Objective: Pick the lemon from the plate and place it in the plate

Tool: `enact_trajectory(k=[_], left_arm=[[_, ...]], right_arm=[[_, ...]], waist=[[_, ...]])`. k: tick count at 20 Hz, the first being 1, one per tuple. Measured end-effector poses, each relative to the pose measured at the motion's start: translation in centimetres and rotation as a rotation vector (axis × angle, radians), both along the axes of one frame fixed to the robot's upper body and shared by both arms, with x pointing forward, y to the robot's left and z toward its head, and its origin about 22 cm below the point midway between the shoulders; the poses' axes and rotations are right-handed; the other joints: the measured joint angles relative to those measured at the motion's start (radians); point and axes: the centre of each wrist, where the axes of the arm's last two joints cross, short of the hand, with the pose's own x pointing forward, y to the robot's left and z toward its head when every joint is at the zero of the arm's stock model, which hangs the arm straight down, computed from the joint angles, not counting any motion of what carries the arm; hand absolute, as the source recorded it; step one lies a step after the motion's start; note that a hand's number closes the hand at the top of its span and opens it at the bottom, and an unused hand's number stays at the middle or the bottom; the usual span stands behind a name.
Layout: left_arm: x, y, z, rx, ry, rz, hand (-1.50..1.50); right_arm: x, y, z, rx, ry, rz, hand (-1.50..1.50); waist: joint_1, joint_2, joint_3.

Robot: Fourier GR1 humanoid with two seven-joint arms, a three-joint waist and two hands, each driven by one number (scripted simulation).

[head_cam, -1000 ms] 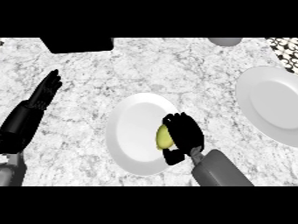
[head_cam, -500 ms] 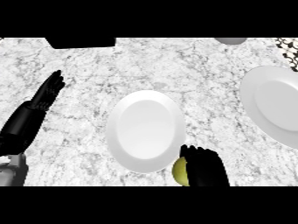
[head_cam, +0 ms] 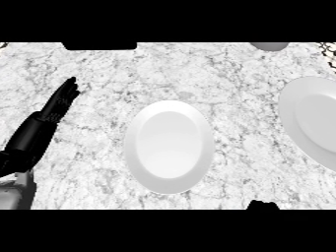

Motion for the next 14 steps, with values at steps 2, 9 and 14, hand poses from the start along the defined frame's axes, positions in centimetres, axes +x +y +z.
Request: enact_trajectory(k=[2, 9, 14], left_arm=[[-0.3, -0.5, -0.2, 0.000, -0.005, -0.010, 0.00], [0.2, -0.5, 0.3, -0.005, -0.011, -0.024, 0.00], [0.1, -0.3, -0.1, -0.002, -0.012, -0.024, 0.00]], right_arm=[[-0.1, -0.6, 0.9, 0.002, -0.045, -0.034, 1.50], [2.1, -4.1, 1.7, -0.037, -0.137, -0.154, 1.50], [5.1, -7.1, 1.4, 0.026, -0.161, -0.183, 1.50]], waist=[[0.006, 0.001, 0.000], [0.016, 0.007, 0.001], [0.021, 0.008, 0.002]])
